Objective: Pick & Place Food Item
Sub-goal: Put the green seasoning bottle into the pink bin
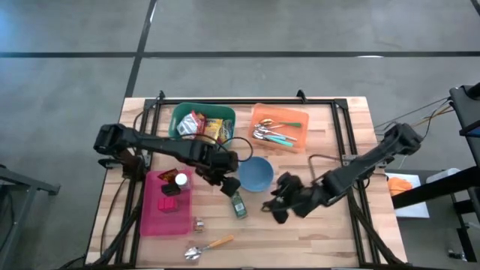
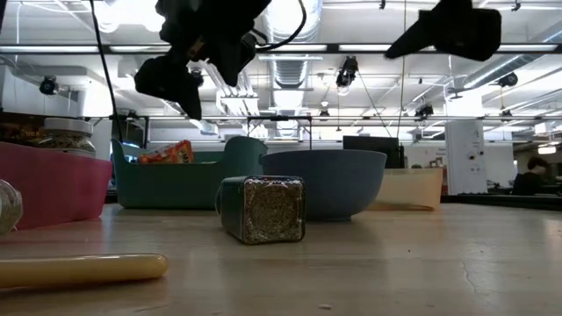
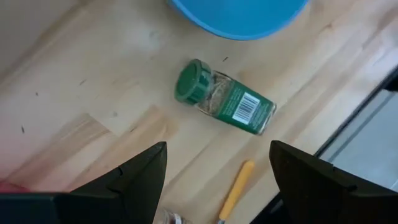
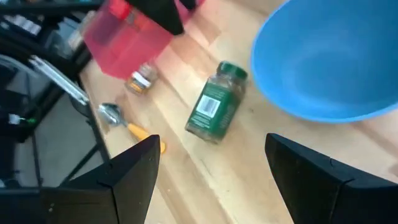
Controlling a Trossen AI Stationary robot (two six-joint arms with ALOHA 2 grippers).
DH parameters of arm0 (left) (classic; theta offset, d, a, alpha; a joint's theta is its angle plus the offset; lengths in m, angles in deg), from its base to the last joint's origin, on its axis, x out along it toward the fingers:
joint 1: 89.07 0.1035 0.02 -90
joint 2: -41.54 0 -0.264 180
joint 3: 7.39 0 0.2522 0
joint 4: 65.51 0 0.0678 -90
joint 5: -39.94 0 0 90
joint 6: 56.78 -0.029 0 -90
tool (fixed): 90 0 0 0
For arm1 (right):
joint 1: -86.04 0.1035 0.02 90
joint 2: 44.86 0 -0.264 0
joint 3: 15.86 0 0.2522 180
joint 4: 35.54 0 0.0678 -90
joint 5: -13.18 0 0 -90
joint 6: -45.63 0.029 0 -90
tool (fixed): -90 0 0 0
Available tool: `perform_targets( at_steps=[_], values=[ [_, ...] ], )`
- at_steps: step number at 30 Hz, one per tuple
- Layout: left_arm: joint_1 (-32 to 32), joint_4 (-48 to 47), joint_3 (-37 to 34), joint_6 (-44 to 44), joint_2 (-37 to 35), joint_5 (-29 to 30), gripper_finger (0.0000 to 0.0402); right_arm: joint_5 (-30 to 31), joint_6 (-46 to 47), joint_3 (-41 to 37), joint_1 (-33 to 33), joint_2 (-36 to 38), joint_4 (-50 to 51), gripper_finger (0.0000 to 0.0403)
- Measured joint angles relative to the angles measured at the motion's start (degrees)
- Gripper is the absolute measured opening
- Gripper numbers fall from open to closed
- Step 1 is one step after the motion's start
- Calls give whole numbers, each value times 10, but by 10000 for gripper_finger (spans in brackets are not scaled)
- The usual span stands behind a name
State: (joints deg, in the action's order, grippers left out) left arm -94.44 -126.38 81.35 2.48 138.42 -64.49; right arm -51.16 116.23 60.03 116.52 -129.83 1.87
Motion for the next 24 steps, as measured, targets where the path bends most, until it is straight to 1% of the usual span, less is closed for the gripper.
perform_targets(
  at_steps=[3, 6, 8, 10, 13, 15, 17, 19, 21, 24],
  values=[
    [10, 1, -3, -14, 0, -1, 287, 0, 26, 44, -1, -63, 4, 286],
    [14, -5, -3, -23, 0, 26, 287, -2, 63, 109, -2, -127, 38, 286],
    [13, -8, -3, -23, 0, 43, 287, -6, 85, 166, -1, -167, 85, 286],
    [14, -9, -3, -37, 0, 43, 287, -9, 110, 230, -2, -209, 155, 286],
    [15, -33, -3, -112, -1, 21, 287, -8, 145, 319, -3, -268, 255, 286],
    [15, -69, -3, -187, -2, -2, 287, -2, 153, 377, -3, -303, 290, 286],
    [13, -124, -3, -255, -10, -8, 287, 0, 150, 424, -3, -335, 316, 286],
    [9, -176, -3, -305, -17, 1, 287, 0, 137, 467, -5, -365, 325, 286],
    [5, -213, -3, -351, -24, 26, 287, -3, 134, 506, -8, -397, 348, 286],
    [3, -252, -3, -403, -39, 41, 287, -4, 132, 555, -14, -434, 377, 286]
  ],
)
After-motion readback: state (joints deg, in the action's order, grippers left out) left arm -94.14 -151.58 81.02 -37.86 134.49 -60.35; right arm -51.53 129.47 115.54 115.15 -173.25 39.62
